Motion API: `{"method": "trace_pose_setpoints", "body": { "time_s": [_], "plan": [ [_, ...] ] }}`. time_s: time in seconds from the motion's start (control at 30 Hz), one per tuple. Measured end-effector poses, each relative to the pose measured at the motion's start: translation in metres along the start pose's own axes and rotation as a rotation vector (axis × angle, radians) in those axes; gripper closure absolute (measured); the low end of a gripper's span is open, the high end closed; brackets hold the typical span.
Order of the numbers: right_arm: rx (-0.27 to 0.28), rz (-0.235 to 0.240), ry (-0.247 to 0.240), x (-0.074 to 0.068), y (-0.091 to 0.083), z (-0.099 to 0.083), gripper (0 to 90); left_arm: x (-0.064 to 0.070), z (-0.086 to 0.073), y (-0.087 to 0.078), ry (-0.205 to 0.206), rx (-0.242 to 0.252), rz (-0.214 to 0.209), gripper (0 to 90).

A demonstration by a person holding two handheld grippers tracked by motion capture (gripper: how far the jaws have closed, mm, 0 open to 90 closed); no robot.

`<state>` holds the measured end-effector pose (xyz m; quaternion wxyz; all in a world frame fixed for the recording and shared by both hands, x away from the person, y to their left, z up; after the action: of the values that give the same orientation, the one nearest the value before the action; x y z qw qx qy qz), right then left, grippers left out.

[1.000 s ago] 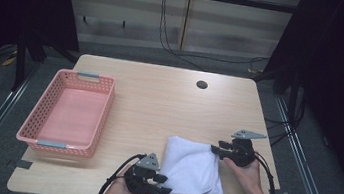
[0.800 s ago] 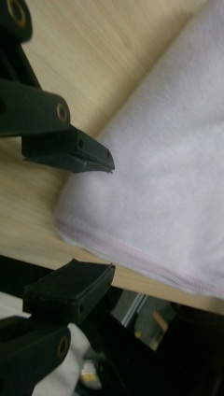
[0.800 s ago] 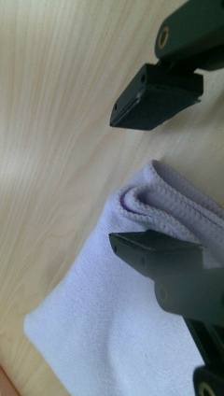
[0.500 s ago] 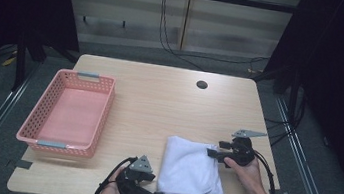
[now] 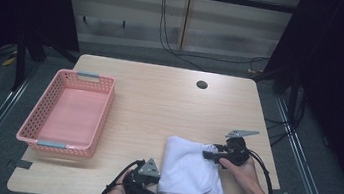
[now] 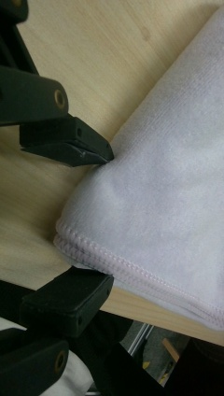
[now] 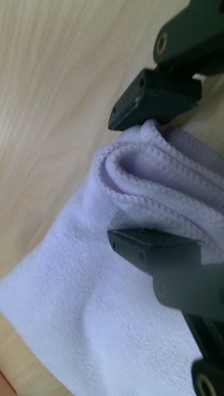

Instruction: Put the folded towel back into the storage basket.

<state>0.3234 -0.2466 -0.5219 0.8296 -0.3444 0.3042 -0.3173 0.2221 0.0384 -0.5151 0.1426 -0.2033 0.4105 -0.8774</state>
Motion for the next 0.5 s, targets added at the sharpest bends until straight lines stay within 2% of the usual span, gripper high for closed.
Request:
{"method": "trace_pose_setpoints", "body": {
  "time_s": [0.07,0.17,0.27,0.4,0.5],
  "plan": [
    [-0.003,0.010,-0.009,-0.001,0.001,0.000,48.5,0.002,0.001,0.002,-0.008,0.010,0.005,43.1],
    [-0.003,0.019,-0.013,-0.002,0.001,0.000,52.6,0.001,0.005,0.003,-0.008,-0.021,0.008,45.9],
    [-0.007,0.028,-0.015,-0.002,0.001,-0.001,57.4,0.002,0.006,0.003,0.004,-0.028,0.018,50.0],
    [-0.008,0.041,-0.020,-0.003,0.001,-0.001,63.1,0.003,0.009,0.004,-0.006,-0.053,0.006,64.0],
    [-0.006,0.047,-0.014,-0.004,0.001,-0.001,66.6,0.000,0.010,0.004,-0.010,-0.065,-0.018,68.6]
  ]
}}
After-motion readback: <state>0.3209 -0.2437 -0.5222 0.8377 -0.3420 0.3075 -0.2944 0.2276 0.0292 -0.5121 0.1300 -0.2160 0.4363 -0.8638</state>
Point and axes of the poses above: each handheld gripper's, and its own axes: y roughly forward along the jaws, z roughly out of its top, x roughly to its right, the point moved 3 cm from there along y, roughly forward along the jaws, and after that the axes turned 7 degrees about -x, right-handed, at the moved point
